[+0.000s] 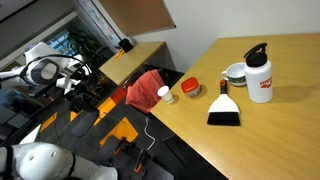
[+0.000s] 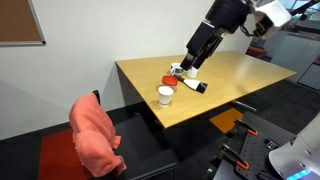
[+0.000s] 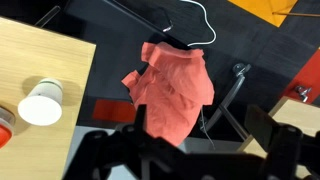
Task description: Move the cup to the right
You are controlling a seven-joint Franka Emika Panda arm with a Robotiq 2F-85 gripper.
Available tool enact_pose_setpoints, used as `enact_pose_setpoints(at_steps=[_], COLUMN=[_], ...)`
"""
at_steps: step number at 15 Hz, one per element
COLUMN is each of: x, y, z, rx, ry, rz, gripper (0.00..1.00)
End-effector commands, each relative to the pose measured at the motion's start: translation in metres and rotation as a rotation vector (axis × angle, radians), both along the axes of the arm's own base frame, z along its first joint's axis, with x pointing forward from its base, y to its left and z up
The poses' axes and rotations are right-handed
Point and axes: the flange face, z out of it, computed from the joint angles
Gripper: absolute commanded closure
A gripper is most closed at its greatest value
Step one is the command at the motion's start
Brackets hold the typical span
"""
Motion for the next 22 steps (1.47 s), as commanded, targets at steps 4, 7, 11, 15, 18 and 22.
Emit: enact_pose_setpoints(at_steps=[4, 7, 11, 15, 18, 22], x=[0.000, 0.010, 0.047, 0.089, 0.118, 0.147], y=[0.000, -0.008, -0.052, -0.111, -0.158, -0.204], z=[0.001, 0.006, 0.011, -0.011, -0.037, -0.080], rx=[-0.001, -0.009, -0.055, -0.141, -0.198, -0.216], ry=[0.001, -0.038, -0.065, -0.008, 0.051, 0.133], rz=[0.000, -0.022, -0.076, -0.158, -0.236, -0.305], gripper=[0.00, 0.00, 0.00, 0.00, 0.00, 0.00])
